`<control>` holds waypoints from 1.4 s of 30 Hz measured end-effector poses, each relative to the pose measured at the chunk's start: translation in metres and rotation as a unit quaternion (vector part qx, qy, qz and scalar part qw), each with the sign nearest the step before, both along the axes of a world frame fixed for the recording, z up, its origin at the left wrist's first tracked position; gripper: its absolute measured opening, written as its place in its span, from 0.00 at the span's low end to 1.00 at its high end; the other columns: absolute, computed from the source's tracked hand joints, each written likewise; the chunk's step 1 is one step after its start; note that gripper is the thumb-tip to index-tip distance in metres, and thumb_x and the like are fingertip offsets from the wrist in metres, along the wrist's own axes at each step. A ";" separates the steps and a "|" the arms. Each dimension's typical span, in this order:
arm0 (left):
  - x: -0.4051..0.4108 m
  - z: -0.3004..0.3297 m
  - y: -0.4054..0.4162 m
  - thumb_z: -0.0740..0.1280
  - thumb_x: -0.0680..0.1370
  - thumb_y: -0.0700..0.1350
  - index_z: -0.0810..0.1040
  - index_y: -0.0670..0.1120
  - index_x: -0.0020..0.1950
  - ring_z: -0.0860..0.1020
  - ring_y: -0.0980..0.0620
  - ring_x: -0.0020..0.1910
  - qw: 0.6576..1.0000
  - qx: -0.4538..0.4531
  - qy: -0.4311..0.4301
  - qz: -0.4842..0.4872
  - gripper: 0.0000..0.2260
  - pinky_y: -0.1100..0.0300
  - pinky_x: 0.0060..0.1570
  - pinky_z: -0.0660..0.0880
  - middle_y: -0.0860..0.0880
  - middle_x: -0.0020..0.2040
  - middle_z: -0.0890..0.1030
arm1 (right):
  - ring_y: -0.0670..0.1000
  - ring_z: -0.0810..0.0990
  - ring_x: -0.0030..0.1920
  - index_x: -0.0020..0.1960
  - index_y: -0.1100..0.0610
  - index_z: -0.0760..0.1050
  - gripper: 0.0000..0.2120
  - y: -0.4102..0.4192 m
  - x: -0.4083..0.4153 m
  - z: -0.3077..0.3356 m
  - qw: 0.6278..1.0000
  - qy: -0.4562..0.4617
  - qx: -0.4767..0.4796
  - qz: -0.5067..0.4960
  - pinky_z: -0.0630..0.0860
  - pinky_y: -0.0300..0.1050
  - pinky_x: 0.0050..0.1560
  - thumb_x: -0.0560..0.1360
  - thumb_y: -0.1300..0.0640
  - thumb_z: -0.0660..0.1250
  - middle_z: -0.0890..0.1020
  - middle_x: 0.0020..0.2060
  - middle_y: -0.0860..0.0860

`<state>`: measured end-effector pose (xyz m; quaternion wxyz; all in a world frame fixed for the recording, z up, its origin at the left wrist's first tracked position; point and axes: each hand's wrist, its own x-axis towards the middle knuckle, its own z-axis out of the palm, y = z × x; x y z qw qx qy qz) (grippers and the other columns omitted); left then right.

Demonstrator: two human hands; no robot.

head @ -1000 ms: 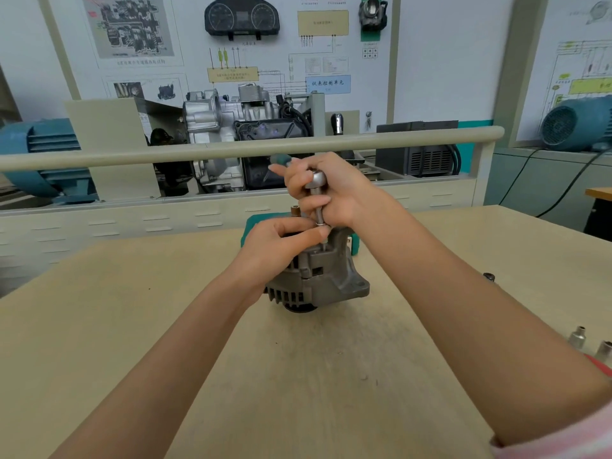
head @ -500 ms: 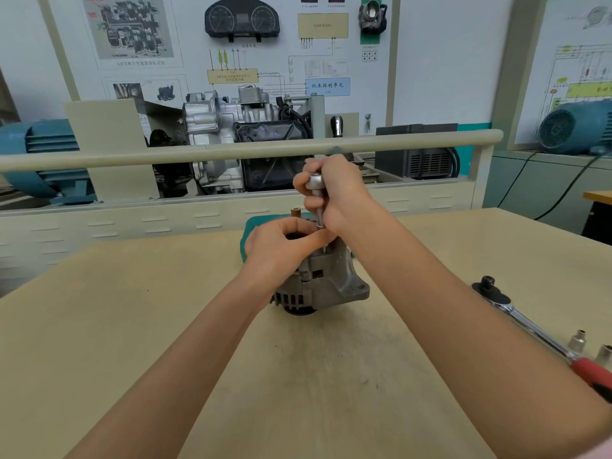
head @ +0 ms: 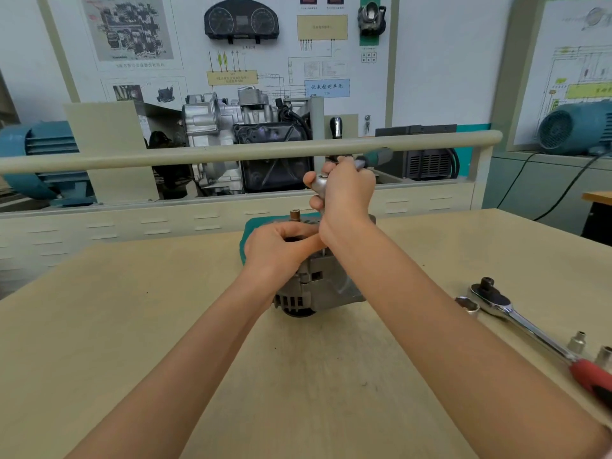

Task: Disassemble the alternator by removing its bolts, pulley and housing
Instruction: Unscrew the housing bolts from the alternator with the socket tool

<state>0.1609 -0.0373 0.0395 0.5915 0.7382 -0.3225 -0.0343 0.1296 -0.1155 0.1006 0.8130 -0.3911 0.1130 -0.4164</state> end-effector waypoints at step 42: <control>0.007 -0.004 0.003 0.72 0.71 0.52 0.85 0.56 0.45 0.79 0.51 0.57 0.999 0.004 -0.036 -0.035 0.04 0.44 0.65 0.70 0.56 0.46 0.85 | 0.44 0.71 0.18 0.40 0.57 0.65 0.13 -0.011 -0.001 0.003 0.993 0.031 0.040 0.108 0.56 0.32 0.17 0.81 0.62 0.47 0.70 0.27 0.47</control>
